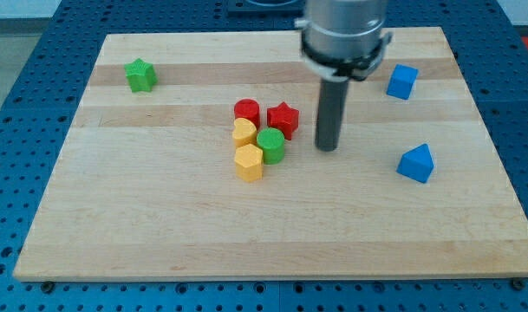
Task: Push the red star into the red circle
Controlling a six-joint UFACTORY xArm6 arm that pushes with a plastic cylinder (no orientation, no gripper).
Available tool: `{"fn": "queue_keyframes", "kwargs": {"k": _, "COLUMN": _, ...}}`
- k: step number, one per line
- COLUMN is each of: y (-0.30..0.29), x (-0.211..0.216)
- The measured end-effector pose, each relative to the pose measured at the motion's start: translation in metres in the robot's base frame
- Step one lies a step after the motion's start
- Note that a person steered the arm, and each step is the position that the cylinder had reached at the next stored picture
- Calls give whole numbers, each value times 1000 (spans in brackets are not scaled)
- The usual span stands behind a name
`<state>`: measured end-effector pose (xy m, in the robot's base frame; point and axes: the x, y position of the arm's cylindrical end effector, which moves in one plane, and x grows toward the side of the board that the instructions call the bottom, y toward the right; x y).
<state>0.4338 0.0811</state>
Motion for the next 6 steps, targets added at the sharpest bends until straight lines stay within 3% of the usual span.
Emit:
{"fn": "queue_keyframes", "kwargs": {"k": 1, "y": -2, "x": -37}}
{"fn": "queue_keyframes", "kwargs": {"k": 6, "y": -38, "x": -28}}
